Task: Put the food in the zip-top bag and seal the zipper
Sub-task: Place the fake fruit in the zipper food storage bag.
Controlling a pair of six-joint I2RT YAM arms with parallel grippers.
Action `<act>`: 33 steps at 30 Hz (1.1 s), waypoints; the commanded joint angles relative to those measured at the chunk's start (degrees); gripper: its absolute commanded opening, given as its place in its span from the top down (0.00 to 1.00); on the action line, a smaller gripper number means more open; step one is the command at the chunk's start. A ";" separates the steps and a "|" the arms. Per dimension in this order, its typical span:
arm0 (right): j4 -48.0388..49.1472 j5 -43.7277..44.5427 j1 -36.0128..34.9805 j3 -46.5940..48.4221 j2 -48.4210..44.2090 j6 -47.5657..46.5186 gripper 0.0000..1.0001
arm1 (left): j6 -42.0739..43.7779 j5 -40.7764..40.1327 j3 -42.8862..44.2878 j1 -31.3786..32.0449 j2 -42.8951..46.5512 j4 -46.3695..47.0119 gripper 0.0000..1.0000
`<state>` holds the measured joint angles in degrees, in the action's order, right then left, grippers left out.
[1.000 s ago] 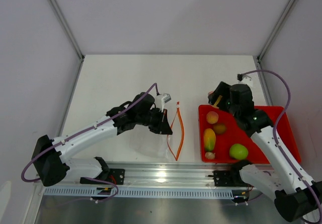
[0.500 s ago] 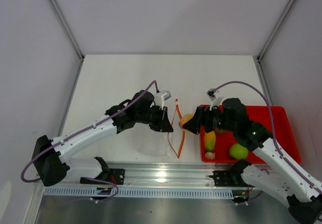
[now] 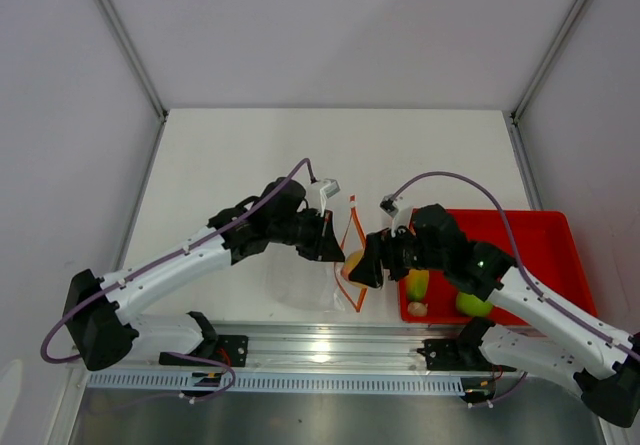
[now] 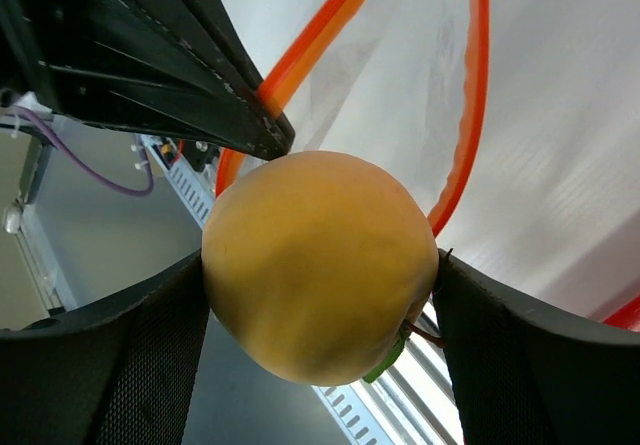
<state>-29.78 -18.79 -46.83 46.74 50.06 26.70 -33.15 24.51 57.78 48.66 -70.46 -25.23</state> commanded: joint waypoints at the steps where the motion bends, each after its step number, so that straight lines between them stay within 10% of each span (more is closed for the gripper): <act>1: 1.39 4.19 -2.39 0.72 1.61 -1.38 0.92 | -1.39 1.94 2.60 -0.50 2.43 0.71 0.99; 10: -0.02 13.95 -6.43 3.97 8.21 -3.05 0.75 | -3.68 5.01 1.55 -0.50 3.83 2.47 1.00; 21: 0.95 12.20 -6.70 8.19 7.51 -3.23 0.02 | -4.56 5.11 -0.38 -0.50 4.45 3.44 0.99; 33: -7.38 20.00 -6.70 11.62 0.40 -0.77 0.01 | -4.38 4.05 -0.13 -0.59 5.42 3.09 0.99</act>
<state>-33.45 -4.45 -53.21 55.05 52.97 24.53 -37.08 28.25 56.88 48.25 -67.18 -23.57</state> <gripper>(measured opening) 0.992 0.005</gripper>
